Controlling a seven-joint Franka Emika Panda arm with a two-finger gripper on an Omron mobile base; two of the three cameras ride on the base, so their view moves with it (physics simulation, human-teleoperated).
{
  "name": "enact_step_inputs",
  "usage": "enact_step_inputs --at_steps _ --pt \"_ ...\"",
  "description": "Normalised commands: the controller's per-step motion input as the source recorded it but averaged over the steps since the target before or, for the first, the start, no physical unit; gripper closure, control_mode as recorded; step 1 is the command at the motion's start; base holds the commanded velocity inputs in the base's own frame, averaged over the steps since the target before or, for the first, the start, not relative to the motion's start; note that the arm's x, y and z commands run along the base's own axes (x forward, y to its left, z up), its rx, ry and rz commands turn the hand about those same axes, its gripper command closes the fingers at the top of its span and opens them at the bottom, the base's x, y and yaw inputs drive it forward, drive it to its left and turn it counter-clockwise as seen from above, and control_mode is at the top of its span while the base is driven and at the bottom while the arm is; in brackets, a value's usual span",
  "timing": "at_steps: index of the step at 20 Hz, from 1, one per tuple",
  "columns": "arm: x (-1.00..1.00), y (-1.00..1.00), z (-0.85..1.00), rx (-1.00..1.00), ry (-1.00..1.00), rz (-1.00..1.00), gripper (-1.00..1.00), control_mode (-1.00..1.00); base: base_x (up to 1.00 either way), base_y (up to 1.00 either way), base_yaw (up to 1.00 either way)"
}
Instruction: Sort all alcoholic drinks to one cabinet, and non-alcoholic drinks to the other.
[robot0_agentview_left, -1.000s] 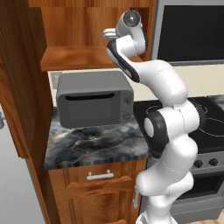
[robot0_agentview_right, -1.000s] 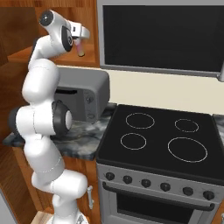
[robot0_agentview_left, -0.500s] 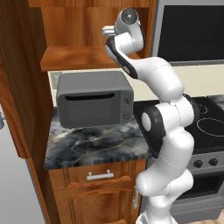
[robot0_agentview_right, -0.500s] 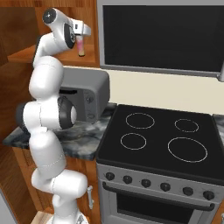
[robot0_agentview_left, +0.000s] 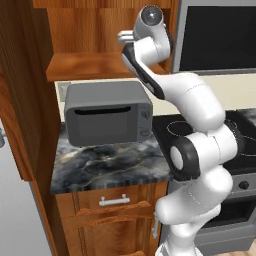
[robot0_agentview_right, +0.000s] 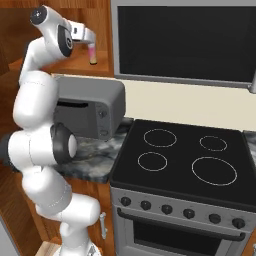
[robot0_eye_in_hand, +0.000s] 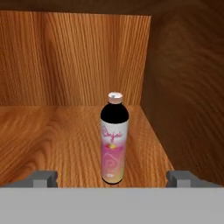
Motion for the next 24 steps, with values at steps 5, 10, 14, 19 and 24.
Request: enact_step_inputs --at_steps 5,10,14,19,24 --pt "-1.00 0.00 -0.32 0.00 0.00 0.00 -1.00 -1.00 0.00 0.00 0.00" --pt "-1.00 -0.01 -0.18 0.05 0.00 0.00 -1.00 -1.00 0.00 0.00 0.00" --pt "-1.00 -0.08 -0.11 0.06 0.06 0.00 -1.00 -1.00 0.00 0.00 0.00" --pt "-1.00 -0.12 -0.40 0.04 0.17 -0.03 -1.00 -1.00 0.00 0.00 0.00" --pt "-1.00 -0.17 -0.54 0.04 0.16 -0.03 -1.00 -1.00 0.00 0.00 0.00"
